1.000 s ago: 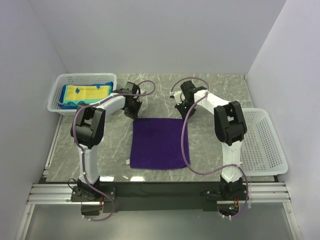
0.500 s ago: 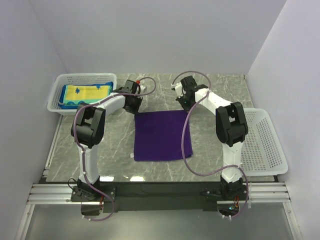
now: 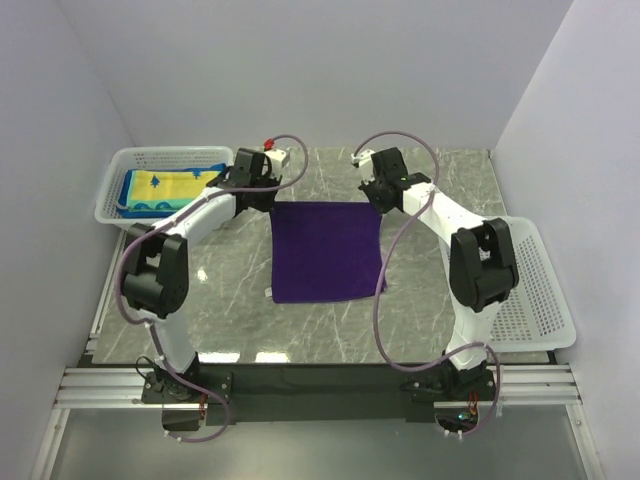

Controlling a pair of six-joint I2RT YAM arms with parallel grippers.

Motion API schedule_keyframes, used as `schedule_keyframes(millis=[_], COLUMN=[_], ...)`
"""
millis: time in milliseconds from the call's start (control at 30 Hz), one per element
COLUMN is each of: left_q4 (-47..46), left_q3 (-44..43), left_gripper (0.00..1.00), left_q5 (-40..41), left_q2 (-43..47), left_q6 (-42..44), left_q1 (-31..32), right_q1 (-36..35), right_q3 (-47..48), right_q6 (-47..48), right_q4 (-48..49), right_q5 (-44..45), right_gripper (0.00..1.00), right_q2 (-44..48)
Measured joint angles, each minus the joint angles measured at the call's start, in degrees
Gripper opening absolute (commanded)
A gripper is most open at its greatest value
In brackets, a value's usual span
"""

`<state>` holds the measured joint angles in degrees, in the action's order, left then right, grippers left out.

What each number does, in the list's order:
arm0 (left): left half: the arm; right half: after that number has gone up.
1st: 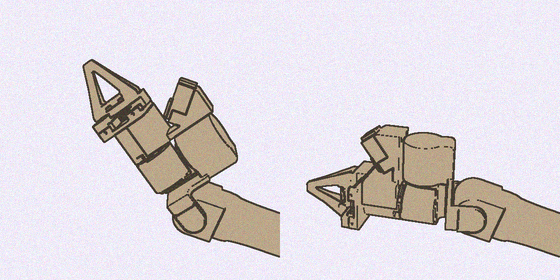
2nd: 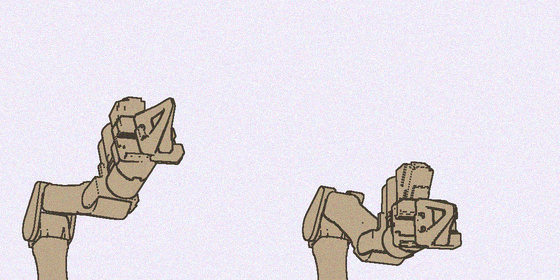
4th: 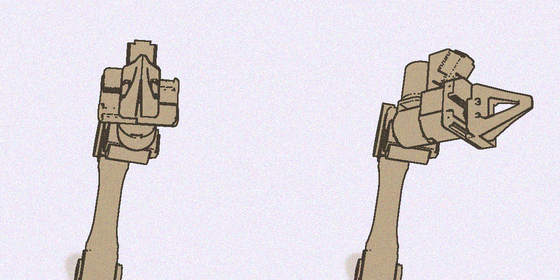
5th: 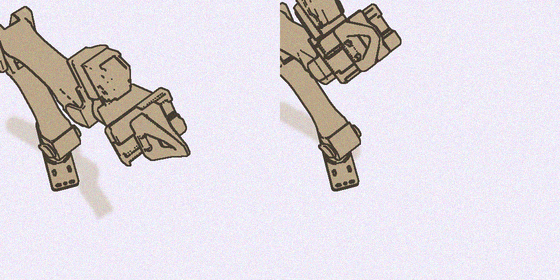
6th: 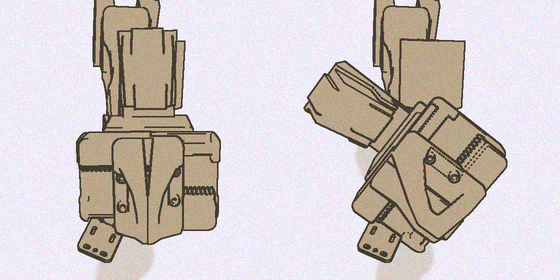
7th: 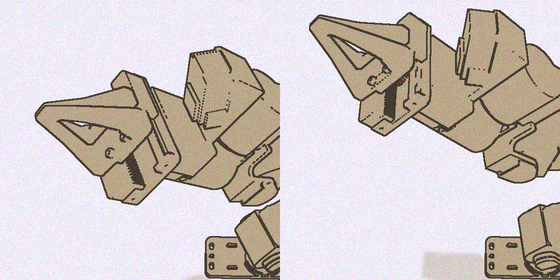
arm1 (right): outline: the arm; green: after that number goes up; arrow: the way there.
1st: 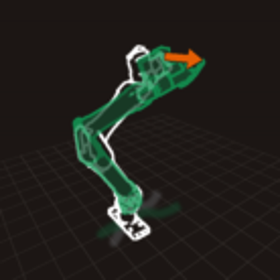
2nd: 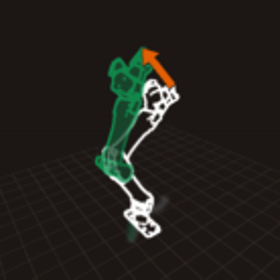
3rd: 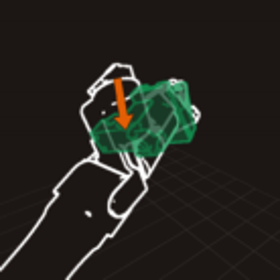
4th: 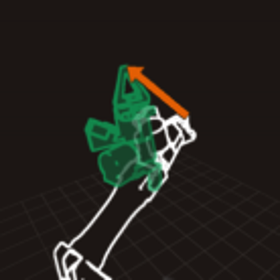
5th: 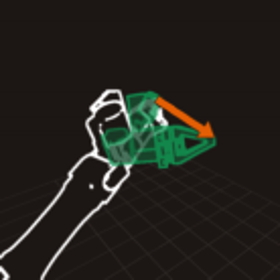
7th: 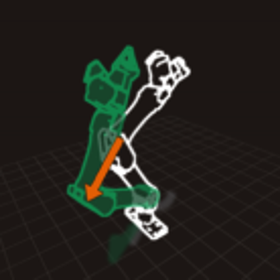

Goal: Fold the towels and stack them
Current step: Fold the towel

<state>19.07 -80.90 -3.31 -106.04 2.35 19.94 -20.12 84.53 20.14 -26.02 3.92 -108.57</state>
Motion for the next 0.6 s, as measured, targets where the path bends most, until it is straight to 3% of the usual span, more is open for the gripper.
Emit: schedule_keyframes(millis=[367,600], left_q4=[-1.9,-0.3], left_q3=[11.0,15.1], left_gripper=[0.01,0.01], left_q5=[-1.1,3.9], left_q2=[8.7,13.3], left_q6=[-3.0,-7.2], left_q1=[1.6,5.3], right_q1=[-1.5,-3.5], right_q3=[-12.6,-19.8], right_q6=[-2.7,-5.7], right_q4=[4.1,3.7], right_q5=[1.3,2.6], right_gripper=[0.00,0.00], right_q2=[11.1,17.6])
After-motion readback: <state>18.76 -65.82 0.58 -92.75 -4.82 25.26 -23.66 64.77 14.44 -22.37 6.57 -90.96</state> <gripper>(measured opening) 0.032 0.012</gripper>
